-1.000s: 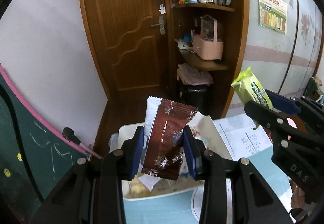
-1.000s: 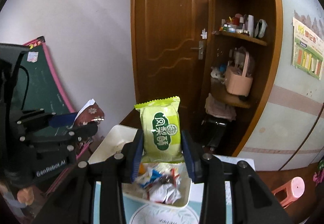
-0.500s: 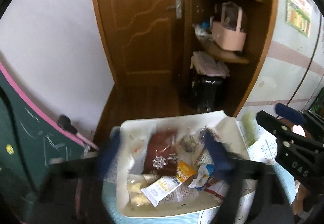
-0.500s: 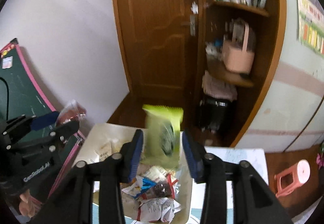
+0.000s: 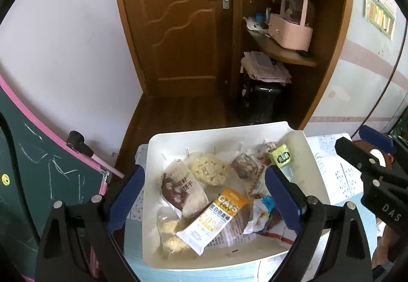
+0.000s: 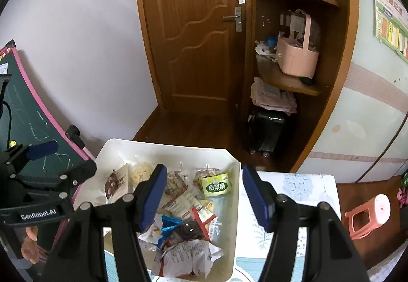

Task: Organize snacks

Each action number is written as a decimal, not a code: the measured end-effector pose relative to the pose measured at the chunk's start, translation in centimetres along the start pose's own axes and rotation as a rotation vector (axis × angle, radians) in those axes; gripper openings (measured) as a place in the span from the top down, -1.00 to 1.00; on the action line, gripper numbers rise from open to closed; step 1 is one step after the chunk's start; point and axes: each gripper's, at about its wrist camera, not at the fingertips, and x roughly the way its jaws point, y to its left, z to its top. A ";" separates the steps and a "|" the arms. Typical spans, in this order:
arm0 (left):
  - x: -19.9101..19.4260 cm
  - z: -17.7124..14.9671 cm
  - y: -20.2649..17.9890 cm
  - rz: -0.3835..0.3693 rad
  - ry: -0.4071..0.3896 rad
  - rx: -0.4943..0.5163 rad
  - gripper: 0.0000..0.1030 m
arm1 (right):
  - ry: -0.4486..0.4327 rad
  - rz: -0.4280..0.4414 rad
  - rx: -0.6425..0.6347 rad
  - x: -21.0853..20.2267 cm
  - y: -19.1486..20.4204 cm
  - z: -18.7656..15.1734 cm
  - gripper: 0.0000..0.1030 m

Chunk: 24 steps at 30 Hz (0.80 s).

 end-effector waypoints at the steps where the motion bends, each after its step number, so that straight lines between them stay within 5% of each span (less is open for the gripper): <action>1: -0.5 -0.1 -0.2 -0.001 -0.004 0.004 -0.84 | 0.000 0.001 -0.003 -0.2 0.1 -0.2 -0.20; 15: -8.3 -2.5 -1.8 -0.027 -0.048 0.024 -0.84 | -0.008 -0.012 0.006 -6.7 0.8 -2.0 -0.20; 24: -15.6 -7.9 -3.3 -0.064 -0.093 0.023 -0.84 | 0.014 -0.027 0.038 -13.8 0.9 -5.8 -0.20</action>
